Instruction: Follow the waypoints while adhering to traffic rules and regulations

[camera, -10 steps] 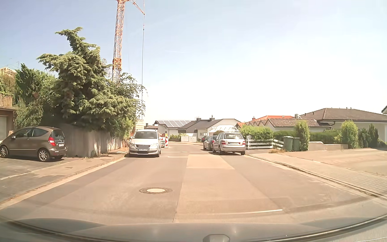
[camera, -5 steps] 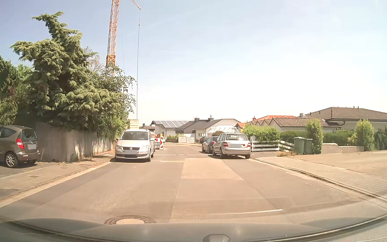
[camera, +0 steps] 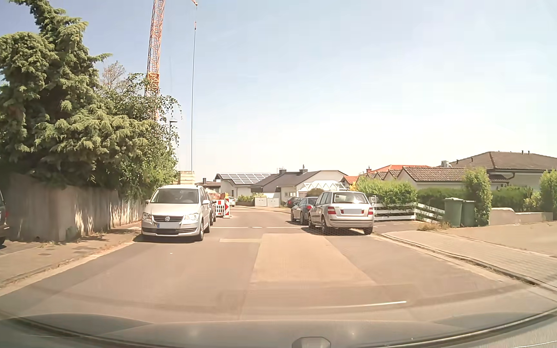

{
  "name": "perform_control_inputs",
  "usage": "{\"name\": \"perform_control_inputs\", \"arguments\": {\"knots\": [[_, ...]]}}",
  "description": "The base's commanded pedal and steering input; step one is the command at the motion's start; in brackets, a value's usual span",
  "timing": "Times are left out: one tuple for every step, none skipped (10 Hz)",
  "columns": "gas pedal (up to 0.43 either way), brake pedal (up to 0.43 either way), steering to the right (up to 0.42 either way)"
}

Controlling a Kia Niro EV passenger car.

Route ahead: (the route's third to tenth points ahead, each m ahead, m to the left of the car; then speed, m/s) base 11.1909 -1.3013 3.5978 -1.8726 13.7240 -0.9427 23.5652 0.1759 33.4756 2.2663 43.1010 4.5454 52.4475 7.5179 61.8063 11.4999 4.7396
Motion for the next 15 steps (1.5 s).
{"name": "perform_control_inputs", "arguments": {"knots": [[0.000, 0.122, -0.021], [0.000, 0.116, -0.026], [0.000, 0.116, -0.027], [0.000, 0.122, -0.027], [0.000, 0.128, -0.027], [0.000, 0.128, -0.027], [0.000, 0.128, -0.027], [0.000, 0.128, -0.027], [0.000, 0.128, -0.025], [0.000, 0.134, -0.023], [0.000, 0.134, -0.021], [0.000, 0.134, -0.021], [0.000, 0.140, -0.021], [0.000, 0.140, -0.022], [0.000, 0.140, -0.023]]}}
